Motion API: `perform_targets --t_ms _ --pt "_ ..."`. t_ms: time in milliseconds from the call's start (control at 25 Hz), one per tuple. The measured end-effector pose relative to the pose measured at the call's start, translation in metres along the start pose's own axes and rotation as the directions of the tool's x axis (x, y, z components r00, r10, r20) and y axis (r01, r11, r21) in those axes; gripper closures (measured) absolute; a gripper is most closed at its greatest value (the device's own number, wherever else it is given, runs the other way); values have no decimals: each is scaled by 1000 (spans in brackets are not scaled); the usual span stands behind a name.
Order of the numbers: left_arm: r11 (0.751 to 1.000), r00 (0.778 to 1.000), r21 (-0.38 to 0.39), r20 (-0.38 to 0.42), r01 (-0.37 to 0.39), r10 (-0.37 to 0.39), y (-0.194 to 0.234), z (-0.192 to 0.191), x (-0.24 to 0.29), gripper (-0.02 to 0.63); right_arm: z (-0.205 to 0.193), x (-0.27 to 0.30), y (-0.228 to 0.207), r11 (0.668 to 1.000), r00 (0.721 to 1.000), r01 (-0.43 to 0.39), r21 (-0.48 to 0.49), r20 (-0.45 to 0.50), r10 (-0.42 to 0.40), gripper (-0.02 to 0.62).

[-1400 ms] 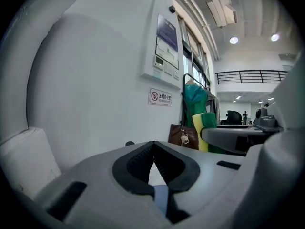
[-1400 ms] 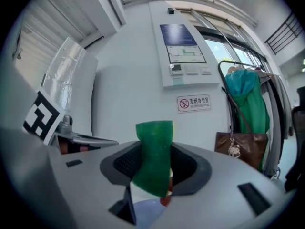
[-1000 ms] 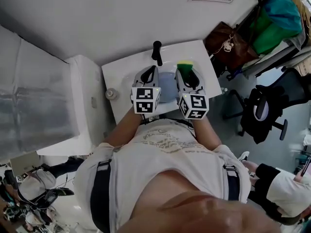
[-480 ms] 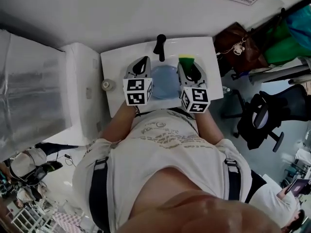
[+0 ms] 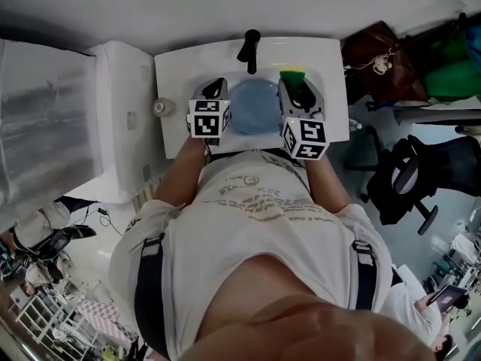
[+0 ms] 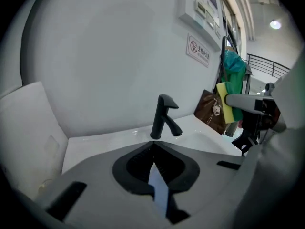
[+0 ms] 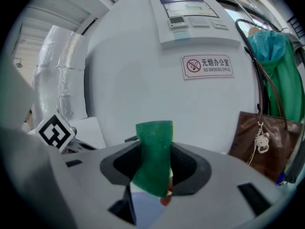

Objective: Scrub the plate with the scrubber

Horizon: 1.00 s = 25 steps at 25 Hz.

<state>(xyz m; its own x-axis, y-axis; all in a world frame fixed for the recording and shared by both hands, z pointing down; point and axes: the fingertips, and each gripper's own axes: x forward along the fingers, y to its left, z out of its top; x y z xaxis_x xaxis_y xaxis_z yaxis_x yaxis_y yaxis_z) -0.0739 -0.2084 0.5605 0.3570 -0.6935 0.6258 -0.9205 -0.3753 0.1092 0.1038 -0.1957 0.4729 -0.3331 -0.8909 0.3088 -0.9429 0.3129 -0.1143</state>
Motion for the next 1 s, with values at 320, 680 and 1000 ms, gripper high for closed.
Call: perform_targets --t_ms 320,680,1000 --pt "989 965 -148 -254 27 -64 12 -75 32 584 -14 -6 -3 1000 1000 -1 2 -28 2 416" --pt "838 863 -545 -407 31 -298 17 -152 61 583 -14 -17 -13 998 999 46 -34 -19 -47 415" --pt "733 799 -679 -457 -28 -392 19 -185 80 468 -16 -31 -29 995 995 95 -18 -14 -95 414"
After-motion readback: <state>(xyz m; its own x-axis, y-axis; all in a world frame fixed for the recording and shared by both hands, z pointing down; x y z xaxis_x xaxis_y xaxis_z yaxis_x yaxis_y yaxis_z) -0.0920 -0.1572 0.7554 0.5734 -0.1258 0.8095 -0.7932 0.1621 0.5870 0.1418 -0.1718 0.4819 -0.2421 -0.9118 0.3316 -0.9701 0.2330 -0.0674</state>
